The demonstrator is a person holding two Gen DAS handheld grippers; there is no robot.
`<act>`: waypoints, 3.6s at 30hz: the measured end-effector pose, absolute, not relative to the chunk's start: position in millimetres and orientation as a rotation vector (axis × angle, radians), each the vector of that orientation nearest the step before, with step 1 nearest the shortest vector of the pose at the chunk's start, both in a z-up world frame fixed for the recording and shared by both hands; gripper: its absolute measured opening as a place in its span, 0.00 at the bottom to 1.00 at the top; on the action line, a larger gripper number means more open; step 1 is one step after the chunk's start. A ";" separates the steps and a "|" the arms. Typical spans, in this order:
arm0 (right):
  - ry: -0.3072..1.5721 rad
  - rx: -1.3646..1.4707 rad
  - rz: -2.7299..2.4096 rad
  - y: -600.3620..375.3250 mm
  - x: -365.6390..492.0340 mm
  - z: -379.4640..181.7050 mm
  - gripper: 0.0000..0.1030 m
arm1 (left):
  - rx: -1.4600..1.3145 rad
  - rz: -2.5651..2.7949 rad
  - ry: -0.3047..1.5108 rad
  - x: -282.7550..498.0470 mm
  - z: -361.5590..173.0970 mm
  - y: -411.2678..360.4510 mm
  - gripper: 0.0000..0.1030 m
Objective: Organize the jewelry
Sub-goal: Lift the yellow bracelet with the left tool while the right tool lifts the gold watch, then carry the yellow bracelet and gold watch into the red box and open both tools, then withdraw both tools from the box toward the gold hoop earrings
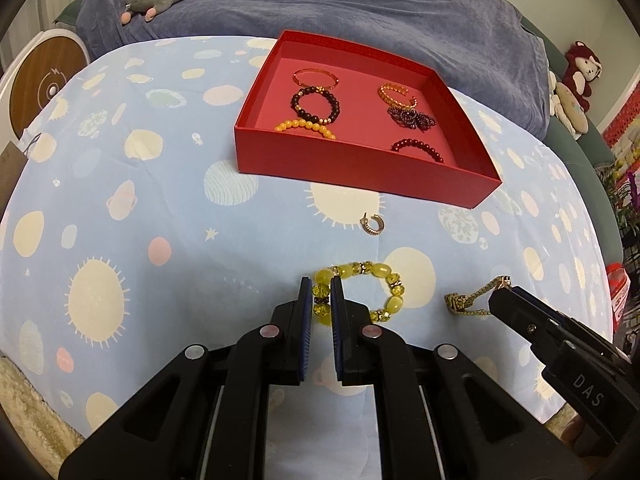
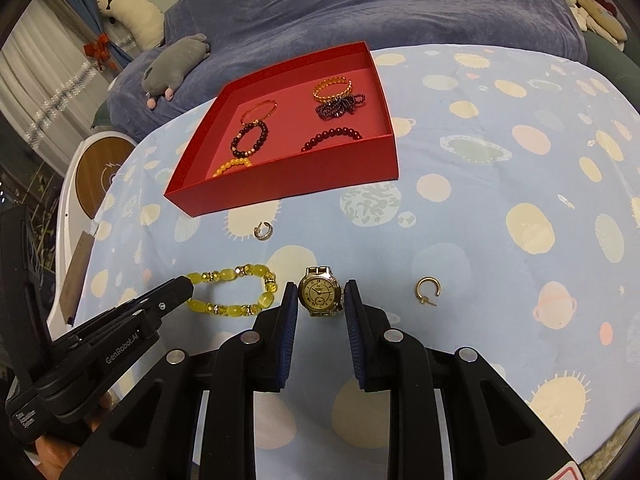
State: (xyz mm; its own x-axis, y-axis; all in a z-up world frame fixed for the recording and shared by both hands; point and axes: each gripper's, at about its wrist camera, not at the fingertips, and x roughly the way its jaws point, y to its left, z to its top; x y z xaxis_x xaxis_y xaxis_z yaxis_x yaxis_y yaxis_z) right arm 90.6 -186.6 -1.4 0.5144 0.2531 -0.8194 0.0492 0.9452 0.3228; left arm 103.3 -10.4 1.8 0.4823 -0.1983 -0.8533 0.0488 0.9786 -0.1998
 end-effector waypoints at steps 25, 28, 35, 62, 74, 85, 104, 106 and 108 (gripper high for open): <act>1.076 0.192 0.242 -145.7 113.0 -8.1 0.28 | -0.187 -0.145 1.030 111.2 21.5 3.6 0.09; 1.098 0.160 0.256 -135.5 123.6 -16.1 0.28 | -0.192 -0.139 1.039 111.3 18.1 6.5 0.09; 1.148 0.146 0.245 -134.8 127.9 -36.2 0.22 | -0.189 -0.138 1.053 112.3 12.4 7.7 0.09; 0.965 0.391 0.261 -194.7 177.2 66.6 0.06 | -0.195 -0.346 0.904 190.1 115.2 -33.7 0.09; 1.032 0.488 0.251 -200.7 269.6 30.7 0.06 | -0.198 -0.380 0.992 270.2 74.1 -62.6 0.09; 1.113 0.497 0.225 -201.6 307.2 -15.1 0.08 | -0.245 -0.327 1.088 299.9 17.4 -55.3 0.09; 1.035 0.420 0.157 -214.4 247.2 1.9 0.25 | -0.144 -0.218 1.024 245.2 19.7 -39.1 0.36; 1.029 0.402 0.147 -215.0 235.3 5.1 0.25 | -0.138 -0.219 1.024 235.8 21.6 -40.0 0.36; 1.023 0.371 0.138 -214.4 222.6 7.7 0.25 | -0.133 -0.223 1.028 225.7 22.8 -39.5 0.36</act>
State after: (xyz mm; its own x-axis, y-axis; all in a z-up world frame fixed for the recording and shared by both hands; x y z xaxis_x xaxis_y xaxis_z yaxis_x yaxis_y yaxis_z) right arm 222.6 -214.4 7.7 0.5182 0.2834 -0.8069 0.0596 0.9292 0.3647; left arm 225.7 -39.5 22.8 0.4962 -0.2460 -0.8326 0.1213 0.9693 -0.2140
